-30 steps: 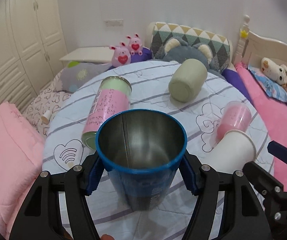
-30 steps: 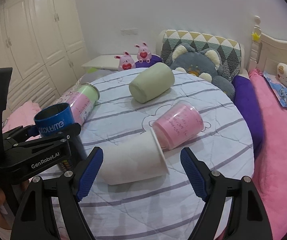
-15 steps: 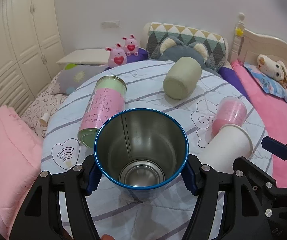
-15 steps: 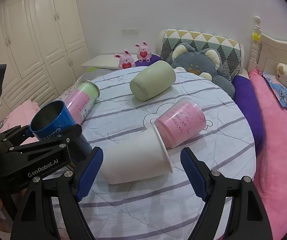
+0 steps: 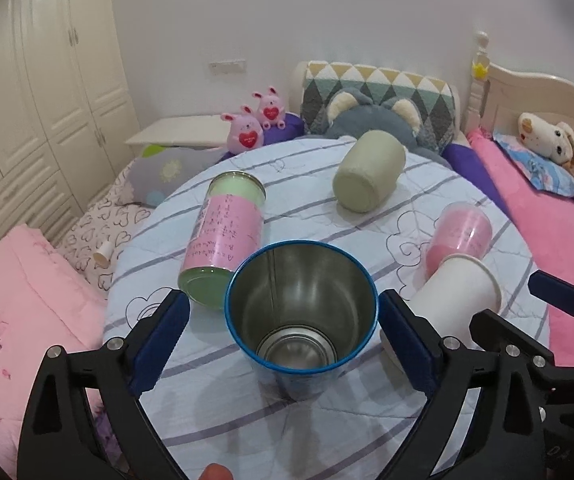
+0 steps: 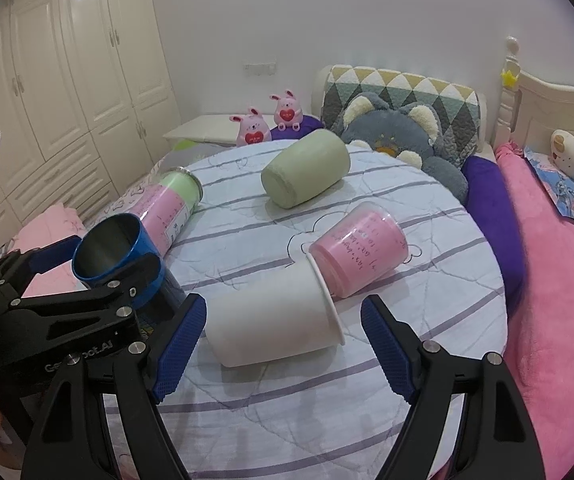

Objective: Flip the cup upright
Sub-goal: 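Lower the upright blue tumbler onto the table with the left tool, then open the left tool and release the blue tumbler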

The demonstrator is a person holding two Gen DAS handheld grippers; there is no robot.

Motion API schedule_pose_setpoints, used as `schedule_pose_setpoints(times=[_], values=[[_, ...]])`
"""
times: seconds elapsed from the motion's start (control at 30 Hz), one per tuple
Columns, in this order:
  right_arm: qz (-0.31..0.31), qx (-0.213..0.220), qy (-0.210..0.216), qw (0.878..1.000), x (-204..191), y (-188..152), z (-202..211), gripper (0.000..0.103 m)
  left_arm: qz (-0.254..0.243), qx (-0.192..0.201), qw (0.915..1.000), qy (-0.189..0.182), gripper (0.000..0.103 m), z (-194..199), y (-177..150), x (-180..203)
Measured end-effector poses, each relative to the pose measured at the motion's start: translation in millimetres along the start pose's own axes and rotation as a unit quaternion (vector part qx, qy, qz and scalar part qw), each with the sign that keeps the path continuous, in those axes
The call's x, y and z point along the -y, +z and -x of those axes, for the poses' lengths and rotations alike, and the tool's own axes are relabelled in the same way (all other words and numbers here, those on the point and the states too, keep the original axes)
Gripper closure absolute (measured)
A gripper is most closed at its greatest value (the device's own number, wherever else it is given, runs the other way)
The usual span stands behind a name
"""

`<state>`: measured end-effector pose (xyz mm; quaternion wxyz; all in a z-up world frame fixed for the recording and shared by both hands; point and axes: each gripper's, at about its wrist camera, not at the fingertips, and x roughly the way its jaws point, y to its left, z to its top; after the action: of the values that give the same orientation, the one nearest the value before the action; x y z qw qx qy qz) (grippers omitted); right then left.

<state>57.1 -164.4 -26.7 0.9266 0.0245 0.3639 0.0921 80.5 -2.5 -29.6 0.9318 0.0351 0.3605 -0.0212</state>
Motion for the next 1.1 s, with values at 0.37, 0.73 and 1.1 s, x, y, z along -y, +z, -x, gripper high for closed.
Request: schedule_pose_setpoints(times=[0.37, 0.73, 1.1], values=[[0.003, 0.017, 0.013, 1.000, -4.7, -3.0, 20.6, 0.022, -0.005, 0.029, 0.9995, 0.015, 0.006, 28.6, -4.5, -1.7], [0.000, 0.062, 0.015, 0.998, -2.7, -10.5, 51.4, 0.022, -0.008, 0.058, 0.9981, 0.021, 0.001, 57.0, -10.9, 0.4], [0.004, 0.102, 0.025, 0.994, -4.9, -14.3, 61.2, 0.022, 0.001, 0.073, 0.9970, 0.023, 0.001, 80.4, -24.5, -6.3]])
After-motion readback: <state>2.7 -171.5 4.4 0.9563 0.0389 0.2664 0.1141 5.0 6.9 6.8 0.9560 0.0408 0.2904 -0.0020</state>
